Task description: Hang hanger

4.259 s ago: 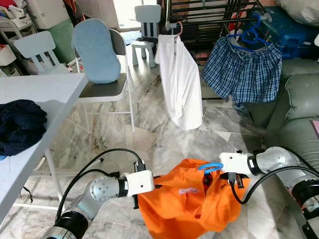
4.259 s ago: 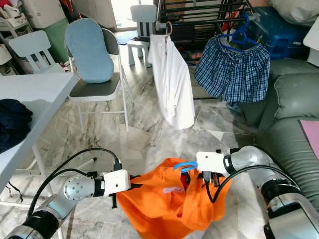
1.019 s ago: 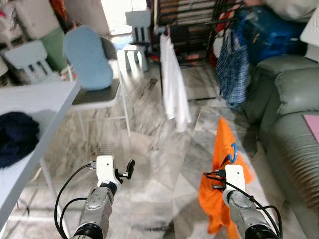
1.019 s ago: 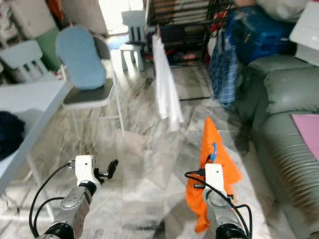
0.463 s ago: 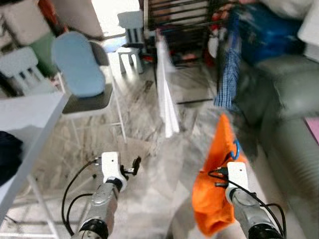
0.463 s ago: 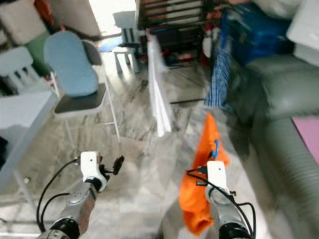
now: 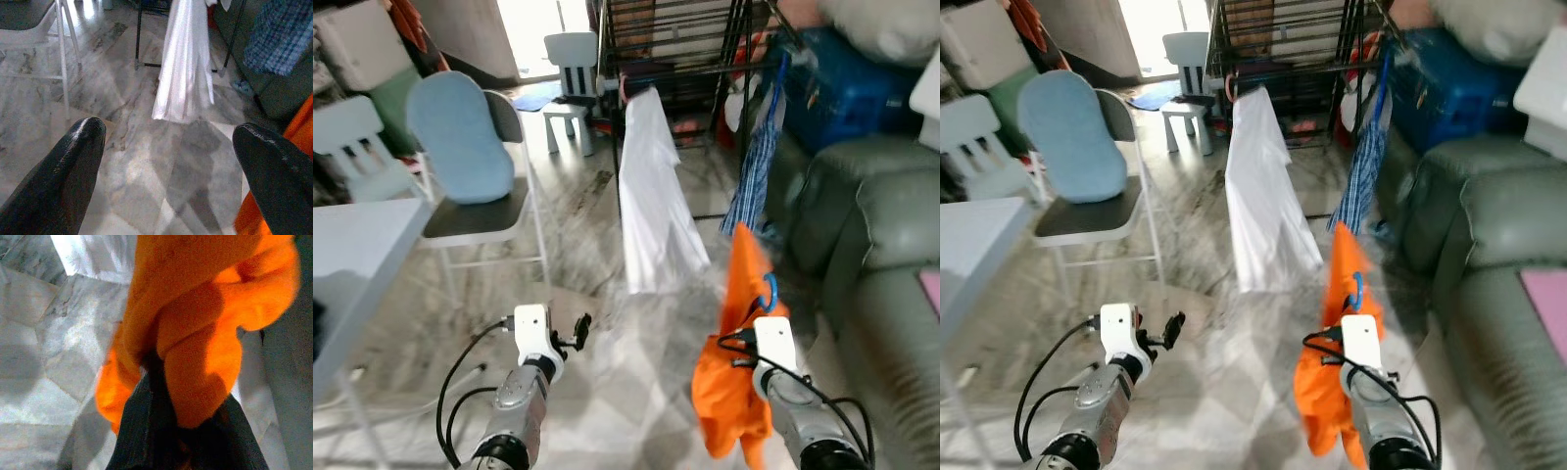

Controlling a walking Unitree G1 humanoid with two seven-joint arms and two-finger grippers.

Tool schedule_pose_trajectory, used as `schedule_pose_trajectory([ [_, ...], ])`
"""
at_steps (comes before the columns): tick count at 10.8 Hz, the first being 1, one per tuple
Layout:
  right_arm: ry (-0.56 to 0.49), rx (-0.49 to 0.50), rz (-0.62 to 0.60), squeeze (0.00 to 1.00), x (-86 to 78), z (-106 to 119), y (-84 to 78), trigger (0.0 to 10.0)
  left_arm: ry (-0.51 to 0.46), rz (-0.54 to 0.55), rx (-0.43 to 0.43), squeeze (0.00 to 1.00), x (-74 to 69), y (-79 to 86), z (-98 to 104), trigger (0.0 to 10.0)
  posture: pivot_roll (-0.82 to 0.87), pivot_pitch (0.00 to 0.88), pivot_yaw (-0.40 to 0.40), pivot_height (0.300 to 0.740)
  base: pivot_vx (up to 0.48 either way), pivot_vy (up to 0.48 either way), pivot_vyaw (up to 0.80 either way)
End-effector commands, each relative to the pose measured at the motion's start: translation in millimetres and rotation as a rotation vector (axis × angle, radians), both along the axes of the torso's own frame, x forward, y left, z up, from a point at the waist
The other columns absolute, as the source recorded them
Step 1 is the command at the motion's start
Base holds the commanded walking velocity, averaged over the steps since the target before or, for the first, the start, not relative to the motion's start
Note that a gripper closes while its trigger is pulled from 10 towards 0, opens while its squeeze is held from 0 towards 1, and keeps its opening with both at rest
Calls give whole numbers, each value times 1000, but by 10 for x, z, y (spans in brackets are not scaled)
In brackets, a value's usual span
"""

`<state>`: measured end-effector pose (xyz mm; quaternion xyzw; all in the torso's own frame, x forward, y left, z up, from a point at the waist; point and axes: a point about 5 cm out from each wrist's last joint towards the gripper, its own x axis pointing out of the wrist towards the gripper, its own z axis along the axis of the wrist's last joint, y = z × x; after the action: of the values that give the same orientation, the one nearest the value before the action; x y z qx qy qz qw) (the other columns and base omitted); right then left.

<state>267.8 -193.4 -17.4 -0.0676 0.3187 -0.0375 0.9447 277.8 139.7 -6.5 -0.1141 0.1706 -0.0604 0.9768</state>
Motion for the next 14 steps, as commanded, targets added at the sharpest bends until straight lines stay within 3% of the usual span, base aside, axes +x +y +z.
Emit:
schedule_pose_trajectory([
  [1, -32, 20, 54, 0, 106, 77, 162, 10000, -14, 67, 10, 0, 6, 151, 19, 10000, -198, 0, 54, 740, 390, 0, 0],
  [8, 23, 35, 77, 0, 200, 74, 291, 10000, -2, 185, 35, 0, -116, 272, -50, 10000, -71, 0, -61, 740, 52, 0, 0],
  [10, 11, 47, 63, 0, 227, 90, 315, 10000, -25, 190, 34, 0, -91, 315, -12, 10000, -69, 0, -50, 740, 0, 0, 0],
  [14, 17, 49, -57, 0, 133, 21, 149, 10000, -56, 141, 16, 0, -53, 286, 39, 10000, -97, 0, -6, 740, 248, 0, 0],
])
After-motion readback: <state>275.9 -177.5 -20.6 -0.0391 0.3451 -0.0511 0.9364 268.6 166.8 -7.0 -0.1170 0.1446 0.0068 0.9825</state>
